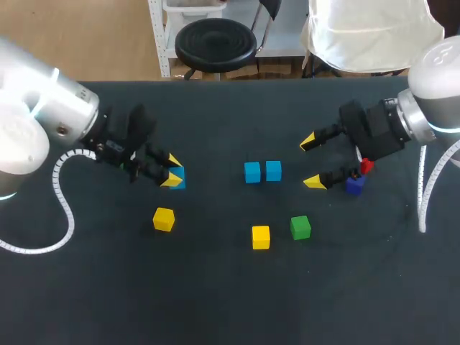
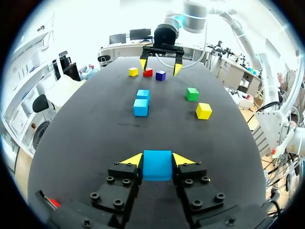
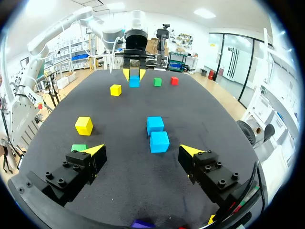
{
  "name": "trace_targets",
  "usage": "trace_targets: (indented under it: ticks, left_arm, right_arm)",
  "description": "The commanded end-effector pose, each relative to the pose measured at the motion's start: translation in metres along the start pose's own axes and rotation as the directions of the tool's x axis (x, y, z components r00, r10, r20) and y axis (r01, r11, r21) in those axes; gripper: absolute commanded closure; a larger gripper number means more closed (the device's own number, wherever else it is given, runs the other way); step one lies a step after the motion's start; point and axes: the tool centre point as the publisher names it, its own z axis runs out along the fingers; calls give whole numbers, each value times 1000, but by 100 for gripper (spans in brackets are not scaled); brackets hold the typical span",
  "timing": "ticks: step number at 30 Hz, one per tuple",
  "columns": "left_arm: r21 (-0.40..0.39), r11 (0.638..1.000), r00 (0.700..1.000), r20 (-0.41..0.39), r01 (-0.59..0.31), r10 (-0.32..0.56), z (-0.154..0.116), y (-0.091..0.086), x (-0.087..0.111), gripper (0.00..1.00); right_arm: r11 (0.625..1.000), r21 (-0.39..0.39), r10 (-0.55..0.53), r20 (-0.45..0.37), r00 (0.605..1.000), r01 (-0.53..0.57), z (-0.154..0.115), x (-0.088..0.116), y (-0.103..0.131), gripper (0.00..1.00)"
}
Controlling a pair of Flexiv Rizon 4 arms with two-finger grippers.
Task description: Place the blue cubes, place green cubes on the blue cubes, place the yellow cubes on the green cubes, then place the red cubes on the yellow cubes, and place purple cube on the red cubes.
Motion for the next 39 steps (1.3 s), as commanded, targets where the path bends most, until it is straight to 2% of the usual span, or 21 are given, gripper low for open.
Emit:
trace_targets:
  ticks: [1,13,22,28,39]
  left_arm:
    - [2,1000,1000,-3,0,0,0,1,0,100]
    - [2,1000,1000,-3,0,0,0,1,0,100]
    - [41,998,993,112,-38,33,10,23,-32,100]
    - [38,998,993,108,-57,53,18,31,-42,100]
    - [26,999,994,101,-37,34,15,33,-41,100]
  right_arm:
    - [1000,0,-1,3,1000,1,0,1,0,0]
    - [1000,0,-1,3,1000,1,0,1,0,0]
    - [1000,0,-1,3,1000,1,0,1,0,0]
    - [1000,0,-1,3,1000,1,0,1,0,0]
    - [997,-66,-30,-48,998,27,-14,-12,-11,0]
